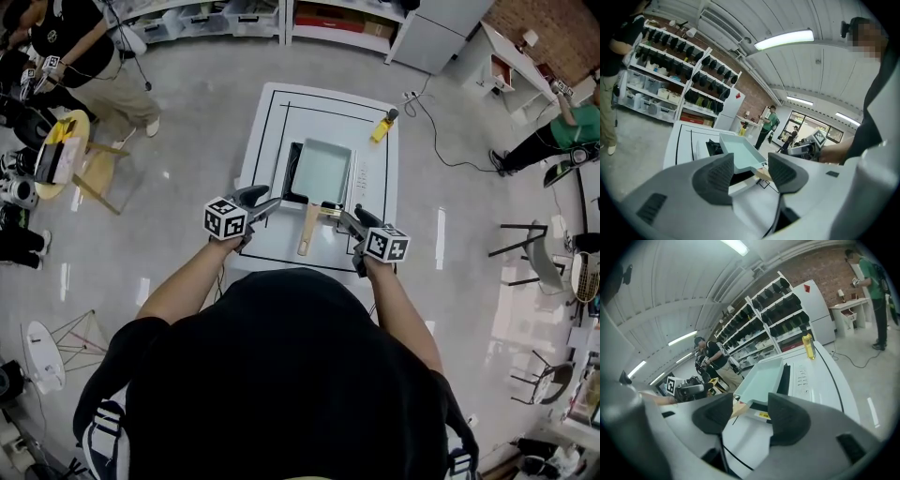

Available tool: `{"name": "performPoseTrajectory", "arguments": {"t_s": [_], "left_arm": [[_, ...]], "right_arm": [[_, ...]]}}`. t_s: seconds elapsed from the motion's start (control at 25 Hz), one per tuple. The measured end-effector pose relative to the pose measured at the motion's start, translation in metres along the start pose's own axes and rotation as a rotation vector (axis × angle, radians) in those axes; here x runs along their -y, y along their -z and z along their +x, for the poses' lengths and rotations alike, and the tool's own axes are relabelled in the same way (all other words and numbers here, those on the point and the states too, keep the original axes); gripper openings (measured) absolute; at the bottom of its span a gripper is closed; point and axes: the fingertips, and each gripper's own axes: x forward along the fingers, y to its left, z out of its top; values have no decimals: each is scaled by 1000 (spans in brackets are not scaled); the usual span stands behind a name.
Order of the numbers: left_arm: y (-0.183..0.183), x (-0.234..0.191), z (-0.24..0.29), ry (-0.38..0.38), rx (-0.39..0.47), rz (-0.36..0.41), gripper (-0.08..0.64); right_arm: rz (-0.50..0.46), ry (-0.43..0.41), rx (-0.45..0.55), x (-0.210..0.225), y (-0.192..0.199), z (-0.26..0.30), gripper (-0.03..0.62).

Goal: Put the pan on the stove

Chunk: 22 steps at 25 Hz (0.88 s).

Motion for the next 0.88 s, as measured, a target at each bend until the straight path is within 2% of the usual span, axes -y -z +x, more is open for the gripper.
{"name": "performPoseTrajectory", "arguments": {"t_s": [0.12,0.4,0.52,0.72,0.88], "left_arm": [[3,2,-1,-9,-6,7,229],[3,-5,-4,-48,-14,19,154],[2,-5,-4,-55,-10,25,138],[-10,-5,-5,-81,17,91,77],[-9,-6,-5,-84,12,93,66]], "right_arm": [[-17,19,16,4,-6,-5,194],[-28,42,54,12,-21,-15,116],[-33,57,68,15,-26,-19,91],[-46,80,92,21,-37,-22,59],[-30,90,105,26,-39,-26,29]]}}
